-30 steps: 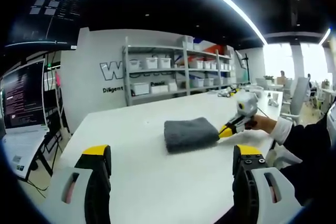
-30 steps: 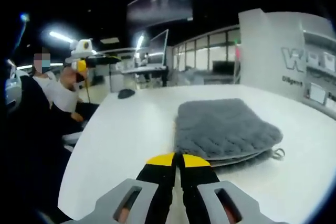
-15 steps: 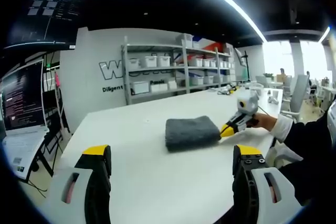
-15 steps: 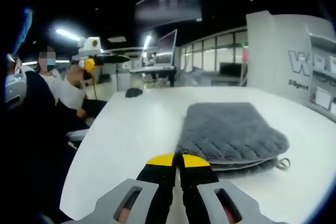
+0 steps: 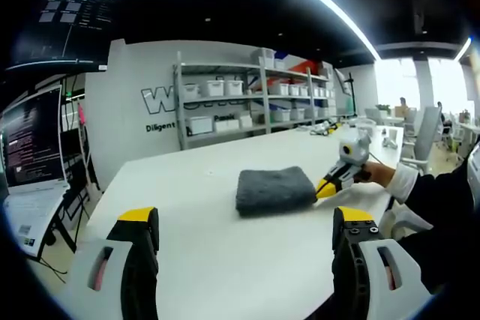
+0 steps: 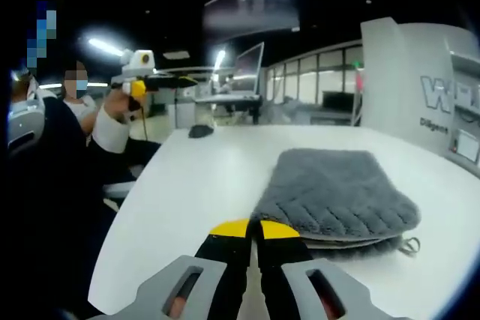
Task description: Open the folded towel by lifting each exposed corner and separating the folded layers until the towel lies flat within the target outline without major curled edges
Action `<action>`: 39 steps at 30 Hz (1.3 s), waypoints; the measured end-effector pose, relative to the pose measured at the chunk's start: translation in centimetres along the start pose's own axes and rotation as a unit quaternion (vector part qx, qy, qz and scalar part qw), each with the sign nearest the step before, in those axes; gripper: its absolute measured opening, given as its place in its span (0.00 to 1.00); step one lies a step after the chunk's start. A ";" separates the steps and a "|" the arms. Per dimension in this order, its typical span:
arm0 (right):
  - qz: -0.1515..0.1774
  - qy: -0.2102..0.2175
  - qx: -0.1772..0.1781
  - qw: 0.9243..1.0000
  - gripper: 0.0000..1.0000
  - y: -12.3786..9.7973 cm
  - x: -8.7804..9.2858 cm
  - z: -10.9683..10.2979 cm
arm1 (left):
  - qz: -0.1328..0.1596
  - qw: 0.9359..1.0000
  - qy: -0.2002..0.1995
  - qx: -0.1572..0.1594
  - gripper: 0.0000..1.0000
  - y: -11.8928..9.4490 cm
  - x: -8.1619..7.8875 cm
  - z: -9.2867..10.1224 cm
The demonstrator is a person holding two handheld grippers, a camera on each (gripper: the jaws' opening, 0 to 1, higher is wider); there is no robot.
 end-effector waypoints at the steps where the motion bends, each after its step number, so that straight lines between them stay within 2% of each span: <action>1: 0.001 -0.001 -0.001 1.000 0.00 0.0 0.0 0.0 | 0.000 1.000 0.000 0.000 0.95 0.0 0.0 0.0; 18: -0.001 -0.017 -0.034 0.999 0.00 0.5 0.0 -1.6 | -0.002 1.000 -0.001 0.002 0.95 0.3 0.0 0.0; 31: 0.003 -0.014 -0.046 0.999 0.00 1.1 -0.2 -2.5 | -0.002 1.000 -0.001 0.002 0.95 0.4 0.1 0.0; 39: 0.002 -0.014 -0.049 0.999 0.00 1.5 -0.4 -2.3 | -0.004 1.000 0.000 0.003 0.95 0.6 0.1 0.1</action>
Point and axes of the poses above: the point that each gripper's makers call its tool centre point, and the gripper's own axes: y roughly forward along the fingers, z roughly to its right, x roughly out of its underside, the point moved 10 cm from there along -y, roughly backward along the fingers, and after that the axes turned 7 degrees about -z, right-handed, at the moved point
